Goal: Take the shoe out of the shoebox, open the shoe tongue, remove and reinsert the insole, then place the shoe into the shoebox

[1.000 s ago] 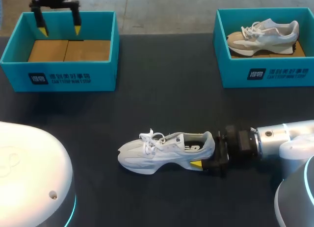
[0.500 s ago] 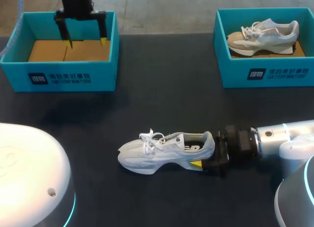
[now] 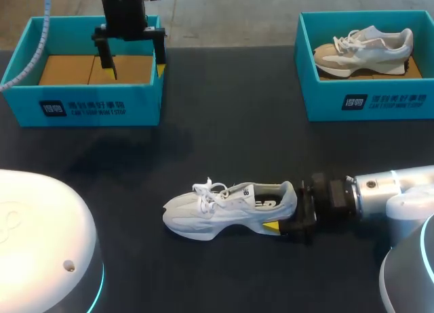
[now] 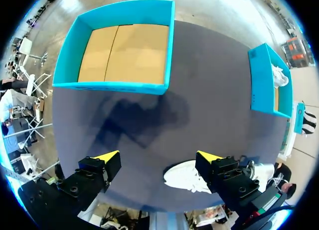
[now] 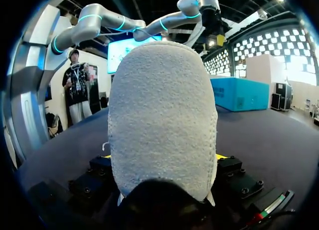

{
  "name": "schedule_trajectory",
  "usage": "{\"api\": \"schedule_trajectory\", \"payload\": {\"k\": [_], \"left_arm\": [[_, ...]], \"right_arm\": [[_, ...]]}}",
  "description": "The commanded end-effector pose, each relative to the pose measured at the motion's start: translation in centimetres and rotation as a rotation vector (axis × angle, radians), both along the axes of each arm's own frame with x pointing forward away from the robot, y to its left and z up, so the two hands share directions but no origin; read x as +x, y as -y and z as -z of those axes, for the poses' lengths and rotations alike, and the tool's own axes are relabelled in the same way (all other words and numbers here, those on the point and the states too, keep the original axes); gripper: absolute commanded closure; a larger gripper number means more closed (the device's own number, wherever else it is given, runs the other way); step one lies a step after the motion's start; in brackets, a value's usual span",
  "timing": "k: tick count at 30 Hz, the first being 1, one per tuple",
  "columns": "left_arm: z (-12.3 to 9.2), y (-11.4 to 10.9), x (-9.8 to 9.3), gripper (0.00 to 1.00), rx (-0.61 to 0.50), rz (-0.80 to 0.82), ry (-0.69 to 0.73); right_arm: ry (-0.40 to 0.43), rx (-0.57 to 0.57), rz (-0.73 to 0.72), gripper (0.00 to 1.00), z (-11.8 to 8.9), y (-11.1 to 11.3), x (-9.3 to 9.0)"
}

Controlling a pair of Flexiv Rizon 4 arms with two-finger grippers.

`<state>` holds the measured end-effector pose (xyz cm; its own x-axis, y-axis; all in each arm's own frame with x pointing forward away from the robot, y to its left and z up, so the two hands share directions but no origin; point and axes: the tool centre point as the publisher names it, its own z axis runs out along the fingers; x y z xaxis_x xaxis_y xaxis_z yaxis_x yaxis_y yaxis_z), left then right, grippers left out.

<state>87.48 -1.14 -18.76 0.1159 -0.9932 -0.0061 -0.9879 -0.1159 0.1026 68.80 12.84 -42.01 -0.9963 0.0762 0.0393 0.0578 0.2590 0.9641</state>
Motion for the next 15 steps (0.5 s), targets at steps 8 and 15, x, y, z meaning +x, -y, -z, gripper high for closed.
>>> {"api": "schedule_trajectory", "payload": {"k": [8, 15], "left_arm": [[-0.01, 0.03, 0.15, 0.00, 0.001, 0.001, -0.004], [0.27, 0.34, -0.78, 0.00, -0.034, -0.032, 0.025]], "right_arm": [[-0.001, -0.005, 0.000, 1.00, -0.03, -0.02, -0.01], [-0.001, -0.005, 0.000, 1.00, -0.03, -0.02, -0.01]]}}
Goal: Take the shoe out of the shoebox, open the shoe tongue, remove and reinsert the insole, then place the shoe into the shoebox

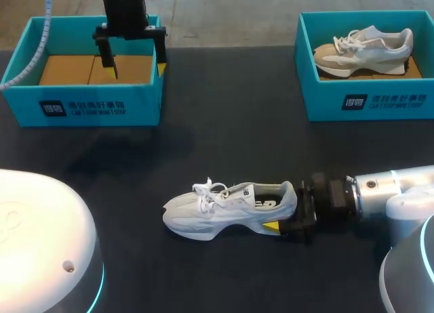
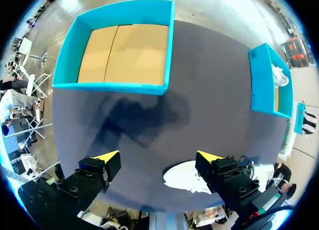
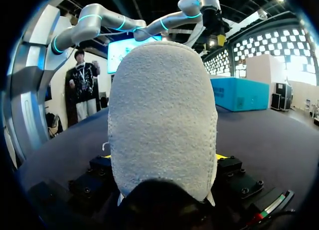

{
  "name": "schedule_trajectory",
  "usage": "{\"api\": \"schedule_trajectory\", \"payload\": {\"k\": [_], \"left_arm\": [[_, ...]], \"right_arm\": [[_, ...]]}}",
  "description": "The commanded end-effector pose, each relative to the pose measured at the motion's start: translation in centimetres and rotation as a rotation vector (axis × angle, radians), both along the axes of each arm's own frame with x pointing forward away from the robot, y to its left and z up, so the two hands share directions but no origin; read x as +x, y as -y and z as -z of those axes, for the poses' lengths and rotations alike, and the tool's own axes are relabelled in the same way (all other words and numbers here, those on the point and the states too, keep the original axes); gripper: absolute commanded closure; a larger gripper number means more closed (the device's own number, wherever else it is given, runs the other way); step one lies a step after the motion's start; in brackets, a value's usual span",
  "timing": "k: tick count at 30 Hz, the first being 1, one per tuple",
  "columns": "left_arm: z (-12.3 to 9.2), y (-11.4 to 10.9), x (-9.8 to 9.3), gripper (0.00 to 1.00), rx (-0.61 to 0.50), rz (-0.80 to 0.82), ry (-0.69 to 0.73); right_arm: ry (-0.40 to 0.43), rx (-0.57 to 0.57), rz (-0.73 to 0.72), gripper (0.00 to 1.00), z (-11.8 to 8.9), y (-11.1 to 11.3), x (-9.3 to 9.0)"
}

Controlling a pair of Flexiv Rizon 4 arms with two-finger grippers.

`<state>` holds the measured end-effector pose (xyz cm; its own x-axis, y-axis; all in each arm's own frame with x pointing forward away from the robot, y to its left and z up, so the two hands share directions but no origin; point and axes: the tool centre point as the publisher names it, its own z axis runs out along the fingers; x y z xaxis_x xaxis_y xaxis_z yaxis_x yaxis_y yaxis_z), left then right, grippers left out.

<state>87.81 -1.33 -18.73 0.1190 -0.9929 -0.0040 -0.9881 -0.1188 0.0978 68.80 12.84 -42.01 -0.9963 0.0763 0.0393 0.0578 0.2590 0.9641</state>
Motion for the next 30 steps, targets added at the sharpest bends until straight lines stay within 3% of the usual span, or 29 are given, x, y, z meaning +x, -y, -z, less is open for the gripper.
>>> {"api": "schedule_trajectory", "payload": {"k": [1, 10, 18, 24, 30], "left_arm": [[0.4, 0.3, -1.6, 0.00, -0.039, -0.037, 0.020], [-0.3, 2.4, -7.1, 0.00, -0.109, 0.024, -0.014], [0.9, 5.8, -11.0, 0.00, -0.098, 0.108, -0.035], [2.3, 8.4, -12.9, 0.00, -0.070, 0.161, -0.045], [3.4, 10.8, -13.7, 0.00, -0.058, 0.198, -0.057]], "right_arm": [[-0.001, -0.005, 0.000, 1.00, 0.0, 0.0, 0.0], [-0.001, -0.005, 0.000, 1.00, 0.0, 0.0, 0.0], [-0.001, -0.005, 0.000, 1.00, 0.0, 0.0, 0.0], [-0.001, -0.005, 0.000, 1.00, 0.0, 0.0, 0.0], [-0.001, -0.005, 0.000, 1.00, 0.0, 0.0, 0.0]]}}
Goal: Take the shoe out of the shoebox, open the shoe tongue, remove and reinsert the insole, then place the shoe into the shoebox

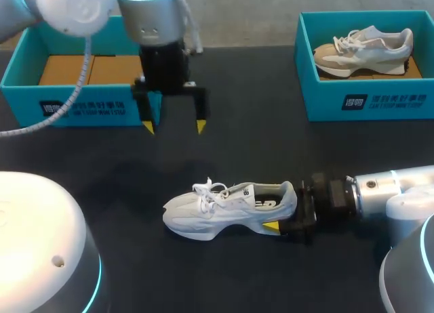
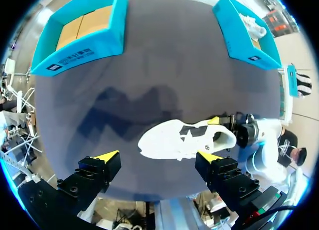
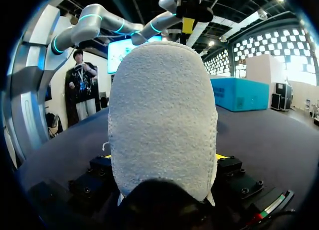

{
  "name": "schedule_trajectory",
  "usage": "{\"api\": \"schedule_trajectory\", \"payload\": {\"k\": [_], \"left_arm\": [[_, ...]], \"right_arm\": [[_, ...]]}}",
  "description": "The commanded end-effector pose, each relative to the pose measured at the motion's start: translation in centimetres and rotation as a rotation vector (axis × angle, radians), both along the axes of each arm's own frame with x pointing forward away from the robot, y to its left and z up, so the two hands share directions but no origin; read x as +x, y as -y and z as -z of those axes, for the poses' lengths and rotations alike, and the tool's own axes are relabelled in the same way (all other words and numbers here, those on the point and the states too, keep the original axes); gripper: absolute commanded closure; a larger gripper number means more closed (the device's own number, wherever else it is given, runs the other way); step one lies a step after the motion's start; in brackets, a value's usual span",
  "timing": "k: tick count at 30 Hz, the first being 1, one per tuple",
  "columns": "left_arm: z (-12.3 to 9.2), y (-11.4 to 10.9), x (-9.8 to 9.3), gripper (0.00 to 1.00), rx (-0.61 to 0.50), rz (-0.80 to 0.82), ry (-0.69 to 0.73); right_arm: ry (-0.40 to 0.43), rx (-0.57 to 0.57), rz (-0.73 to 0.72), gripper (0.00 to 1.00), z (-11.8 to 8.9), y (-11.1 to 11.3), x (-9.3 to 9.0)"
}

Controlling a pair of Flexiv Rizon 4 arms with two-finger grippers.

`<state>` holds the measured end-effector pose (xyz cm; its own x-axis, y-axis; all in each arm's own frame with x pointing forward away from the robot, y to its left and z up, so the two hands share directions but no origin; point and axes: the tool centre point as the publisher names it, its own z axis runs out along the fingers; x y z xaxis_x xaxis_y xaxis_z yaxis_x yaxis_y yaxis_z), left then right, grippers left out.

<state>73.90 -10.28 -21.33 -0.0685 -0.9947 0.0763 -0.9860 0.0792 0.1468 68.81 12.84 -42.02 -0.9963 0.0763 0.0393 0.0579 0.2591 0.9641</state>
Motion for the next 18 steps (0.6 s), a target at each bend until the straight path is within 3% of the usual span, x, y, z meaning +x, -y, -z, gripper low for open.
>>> {"api": "schedule_trajectory", "payload": {"k": [1, 18], "left_arm": [[0.9, 2.2, 0.2, 0.00, 0.026, 0.014, -0.009], [3.7, 6.6, -1.9, 0.00, 0.067, 0.098, -0.008]], "right_arm": [[-0.001, -0.005, 0.000, 1.00, 0.0, 0.0, 0.0], [-0.001, -0.005, 0.000, 1.00, 0.0, 0.0, 0.0]]}}
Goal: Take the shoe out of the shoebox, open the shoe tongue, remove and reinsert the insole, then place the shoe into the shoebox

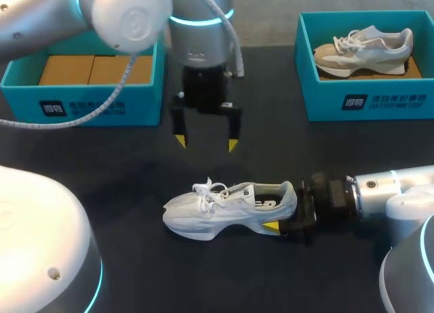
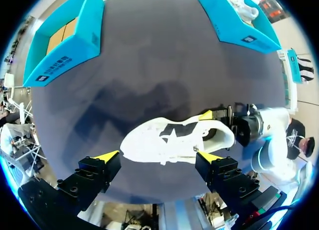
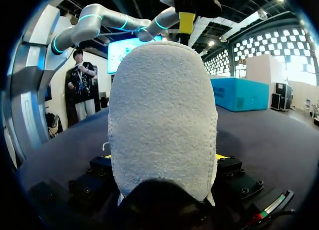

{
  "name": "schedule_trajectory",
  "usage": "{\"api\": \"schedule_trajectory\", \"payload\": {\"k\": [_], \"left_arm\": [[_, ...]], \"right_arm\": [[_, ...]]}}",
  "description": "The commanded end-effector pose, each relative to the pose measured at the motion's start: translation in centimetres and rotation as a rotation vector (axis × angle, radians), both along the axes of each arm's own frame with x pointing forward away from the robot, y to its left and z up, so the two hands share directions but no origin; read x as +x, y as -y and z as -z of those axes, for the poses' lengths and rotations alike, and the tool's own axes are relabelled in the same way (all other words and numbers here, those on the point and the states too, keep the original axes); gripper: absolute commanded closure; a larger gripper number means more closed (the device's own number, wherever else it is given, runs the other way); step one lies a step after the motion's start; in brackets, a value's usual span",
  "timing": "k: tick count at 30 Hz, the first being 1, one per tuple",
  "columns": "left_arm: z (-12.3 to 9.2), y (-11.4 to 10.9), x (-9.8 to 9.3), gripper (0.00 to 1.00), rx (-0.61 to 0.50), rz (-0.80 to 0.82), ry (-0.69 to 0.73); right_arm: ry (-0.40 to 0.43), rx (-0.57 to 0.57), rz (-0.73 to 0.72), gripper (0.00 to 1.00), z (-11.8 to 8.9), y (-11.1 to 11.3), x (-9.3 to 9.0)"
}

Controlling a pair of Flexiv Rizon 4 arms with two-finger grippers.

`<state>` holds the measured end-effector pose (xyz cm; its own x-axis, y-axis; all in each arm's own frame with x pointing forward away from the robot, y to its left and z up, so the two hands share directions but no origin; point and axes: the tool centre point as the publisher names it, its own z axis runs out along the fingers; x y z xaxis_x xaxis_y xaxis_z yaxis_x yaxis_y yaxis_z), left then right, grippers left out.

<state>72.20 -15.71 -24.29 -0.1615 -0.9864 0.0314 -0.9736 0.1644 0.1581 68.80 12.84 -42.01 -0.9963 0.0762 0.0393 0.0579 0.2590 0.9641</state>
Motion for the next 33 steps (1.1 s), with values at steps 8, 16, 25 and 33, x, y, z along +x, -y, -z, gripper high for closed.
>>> {"api": "schedule_trajectory", "payload": {"k": [8, 16, 25, 33], "left_arm": [[2.5, 2.9, -1.3, 0.00, 0.050, 0.016, -0.009], [3.5, 4.2, -2.2, 0.00, 0.068, 0.019, -0.018], [4.2, 5.3, -3.1, 0.00, 0.084, 0.023, -0.009], [5.1, 6.2, -3.7, 0.00, 0.114, 0.020, -0.026]], "right_arm": [[-0.001, -0.005, 0.000, 1.00, 0.0, 0.0, 0.0], [-0.001, -0.005, 0.000, 1.00, 0.0, 0.0, 0.0], [-0.001, -0.005, 0.000, 1.00, 0.0, 0.0, 0.0], [-0.001, -0.005, 0.000, 1.00, 0.0, 0.0, 0.0]]}}
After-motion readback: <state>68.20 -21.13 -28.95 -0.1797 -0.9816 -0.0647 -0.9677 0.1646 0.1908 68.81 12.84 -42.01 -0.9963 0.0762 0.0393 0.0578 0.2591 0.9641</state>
